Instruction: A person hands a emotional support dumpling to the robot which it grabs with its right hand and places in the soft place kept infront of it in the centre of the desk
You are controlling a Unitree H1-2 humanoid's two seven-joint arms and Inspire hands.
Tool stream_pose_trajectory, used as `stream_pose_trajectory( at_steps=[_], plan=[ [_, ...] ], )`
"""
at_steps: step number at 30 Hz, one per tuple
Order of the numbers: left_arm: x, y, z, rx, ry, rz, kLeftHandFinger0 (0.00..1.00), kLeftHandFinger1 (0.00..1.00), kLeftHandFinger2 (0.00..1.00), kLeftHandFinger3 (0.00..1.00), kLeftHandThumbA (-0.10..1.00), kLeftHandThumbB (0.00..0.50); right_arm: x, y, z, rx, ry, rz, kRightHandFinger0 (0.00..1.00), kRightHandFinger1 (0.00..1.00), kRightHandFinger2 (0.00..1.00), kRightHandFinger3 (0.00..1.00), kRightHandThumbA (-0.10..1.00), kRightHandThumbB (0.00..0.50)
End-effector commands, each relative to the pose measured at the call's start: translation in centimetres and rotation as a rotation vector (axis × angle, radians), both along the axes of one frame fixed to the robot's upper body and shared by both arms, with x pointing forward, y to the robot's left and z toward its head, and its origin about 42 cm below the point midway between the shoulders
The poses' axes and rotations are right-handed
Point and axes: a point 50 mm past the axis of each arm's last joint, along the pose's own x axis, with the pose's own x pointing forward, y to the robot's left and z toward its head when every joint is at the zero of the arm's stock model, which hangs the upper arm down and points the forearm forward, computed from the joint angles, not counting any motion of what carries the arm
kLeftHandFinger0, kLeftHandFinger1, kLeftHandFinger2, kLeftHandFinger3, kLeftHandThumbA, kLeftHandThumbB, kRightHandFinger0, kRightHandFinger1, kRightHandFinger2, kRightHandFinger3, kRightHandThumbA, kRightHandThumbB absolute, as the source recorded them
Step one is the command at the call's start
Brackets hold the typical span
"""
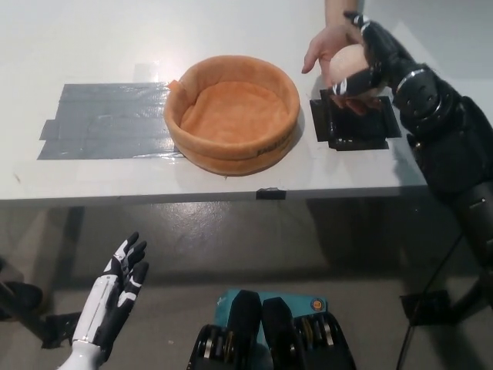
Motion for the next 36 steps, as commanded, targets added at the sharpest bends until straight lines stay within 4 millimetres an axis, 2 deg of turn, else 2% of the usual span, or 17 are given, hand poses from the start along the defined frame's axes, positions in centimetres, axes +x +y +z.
stream_pose_trajectory(
  at_steps=[1,6,15,17,18,19,20,21,22,24,25,27,28,29,33,35,36],
  plan=[
    [-0.1,0.0,1.1,0.017,-0.046,-0.015,1.00,1.00,1.00,1.00,0.88,0.096,0.9,0.4,4.7,-0.047,-0.124,0.012,1.00,1.00,1.00,1.00,1.00,0.382],
    [-0.1,0.0,1.1,0.019,-0.054,-0.017,1.00,1.00,1.00,1.00,0.88,0.086,0.9,0.1,3.9,-0.030,-0.082,0.010,1.00,1.00,1.00,1.00,1.00,0.421],
    [0.1,-0.2,1.1,0.018,-0.052,-0.024,1.00,1.00,1.00,1.00,0.86,0.092,1.2,-0.1,2.7,0.017,-0.079,-0.013,1.00,1.00,1.00,1.00,0.98,0.385],
    [0.2,-0.2,1.3,0.019,-0.055,-0.026,1.00,1.00,1.00,1.00,0.86,0.091,1.4,-0.1,2.7,0.089,-0.137,-0.037,1.00,1.00,1.00,1.00,0.86,0.309],
    [0.3,-0.2,1.4,0.020,-0.056,-0.027,1.00,1.00,1.00,1.00,0.86,0.090,1.5,-0.2,2.7,0.098,-0.148,-0.046,0.87,0.91,0.96,0.98,0.83,0.300],
    [0.4,-0.2,1.4,0.024,-0.063,-0.031,1.00,1.00,1.00,1.00,0.86,0.085,1.5,0.1,2.8,0.148,-0.197,-0.077,0.16,0.27,0.38,0.47,0.44,0.214],
    [0.4,-0.2,1.4,0.025,-0.063,-0.034,1.00,1.00,1.00,1.00,0.86,0.080,1.4,0.3,2.8,0.178,-0.238,-0.100,0.03,0.08,0.26,0.33,0.03,0.198],
    [0.4,-0.2,1.4,0.025,-0.064,-0.035,1.00,1.00,1.00,1.00,0.86,0.078,1.4,0.4,2.8,0.197,-0.248,-0.106,0.00,0.14,0.45,0.41,-0.09,0.186],
    [0.4,-0.2,1.4,0.021,-0.063,-0.034,1.00,1.00,1.00,1.00,0.86,0.084,1.3,0.4,2.5,0.229,-0.255,-0.108,0.00,0.28,0.72,0.63,-0.10,0.170],
    [0.4,-0.3,1.5,0.017,-0.060,-0.030,1.00,1.00,1.00,1.00,0.86,0.087,1.3,0.3,2.1,0.273,-0.257,-0.110,0.00,0.36,0.86,0.77,-0.10,0.152],
    [0.4,-0.3,1.6,0.014,-0.059,-0.031,1.00,1.00,1.00,1.00,0.86,0.096,1.4,0.2,1.8,0.295,-0.226,-0.126,0.00,0.43,0.90,0.86,-0.10,0.166],
    [0.5,-0.3,1.7,0.016,-0.059,-0.029,1.00,1.00,1.00,1.00,0.86,0.098,1.4,0.0,1.5,0.302,-0.208,-0.135,0.01,0.47,0.92,0.91,-0.10,0.169],
    [0.5,-0.3,1.7,0.017,-0.058,-0.026,1.00,1.00,1.00,1.00,0.86,0.099,1.5,-0.2,1.2,0.304,-0.192,-0.146,0.02,0.49,0.93,0.89,-0.10,0.164],
    [0.5,-0.3,1.7,0.014,-0.058,-0.024,1.00,1.00,1.00,1.00,0.86,0.092,1.5,-0.4,1.0,0.315,-0.185,-0.149,0.00,0.45,0.86,0.83,-0.10,0.154],
    [0.8,-0.3,1.8,0.011,-0.067,-0.031,1.00,1.00,1.00,1.00,0.85,0.072,1.4,-1.3,0.1,0.463,-0.141,-0.183,0.00,0.47,0.83,0.75,-0.10,0.122],
    [0.9,-0.2,1.7,0.008,-0.067,-0.031,1.00,1.00,1.00,1.00,0.84,0.075,1.5,-1.6,-0.3,0.580,-0.089,-0.196,0.04,0.58,0.89,0.82,-0.10,0.101],
    [0.9,-0.2,1.7,0.012,-0.069,-0.030,1.00,1.00,1.00,1.00,0.85,0.072,1.5,-1.7,-0.5,0.654,-0.074,-0.199,0.04,0.59,0.88,0.85,-0.10,0.098]
  ],
)
